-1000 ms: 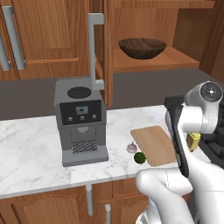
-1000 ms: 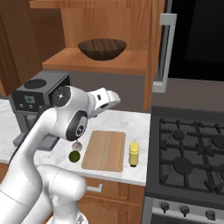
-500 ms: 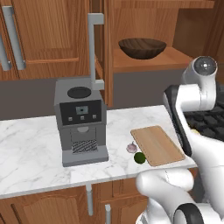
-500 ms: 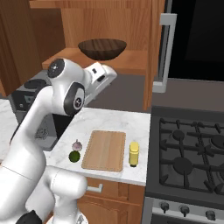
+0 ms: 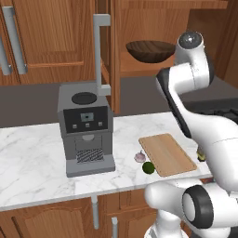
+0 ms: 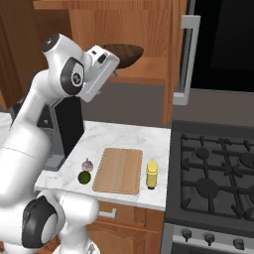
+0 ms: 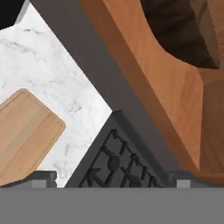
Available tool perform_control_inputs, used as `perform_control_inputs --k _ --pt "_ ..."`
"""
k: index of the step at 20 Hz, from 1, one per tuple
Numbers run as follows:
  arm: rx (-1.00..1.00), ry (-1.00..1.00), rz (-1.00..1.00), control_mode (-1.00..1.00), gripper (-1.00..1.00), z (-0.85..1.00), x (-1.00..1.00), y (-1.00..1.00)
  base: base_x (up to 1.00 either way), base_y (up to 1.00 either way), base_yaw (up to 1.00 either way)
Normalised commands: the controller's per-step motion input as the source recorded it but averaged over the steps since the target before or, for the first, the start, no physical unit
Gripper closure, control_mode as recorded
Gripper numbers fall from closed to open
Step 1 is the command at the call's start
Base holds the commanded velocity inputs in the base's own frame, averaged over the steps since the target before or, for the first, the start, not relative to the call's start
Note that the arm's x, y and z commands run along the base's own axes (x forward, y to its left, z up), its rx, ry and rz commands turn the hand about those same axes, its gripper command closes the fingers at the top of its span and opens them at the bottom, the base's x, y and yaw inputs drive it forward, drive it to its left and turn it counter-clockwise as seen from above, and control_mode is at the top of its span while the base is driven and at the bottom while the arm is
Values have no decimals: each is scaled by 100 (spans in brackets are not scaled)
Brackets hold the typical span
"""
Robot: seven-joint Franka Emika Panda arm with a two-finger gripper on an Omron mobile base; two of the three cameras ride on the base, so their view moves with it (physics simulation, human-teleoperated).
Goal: Open the cabinet. Place the bowl and condiment on the counter. Then place the lime and garlic on the cutting board.
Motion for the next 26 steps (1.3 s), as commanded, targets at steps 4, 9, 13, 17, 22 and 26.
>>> perform_control_inputs --k 4,9,13,17,22,26 --pt "-19 4 2 -100 -100 31 55 20 0 0 0" --pt "-13 0 4 -100 -100 27 43 0 0 0 0" --pt "-5 0 7 -100 -100 21 46 0 0 0 0" --pt "-3 0 6 -100 -100 0 60 0 0 0 0" --pt "-4 0 5 -100 -100 0 64 0 0 0 0" --pt "-3 2 4 -100 -100 -6 67 0 0 0 0"
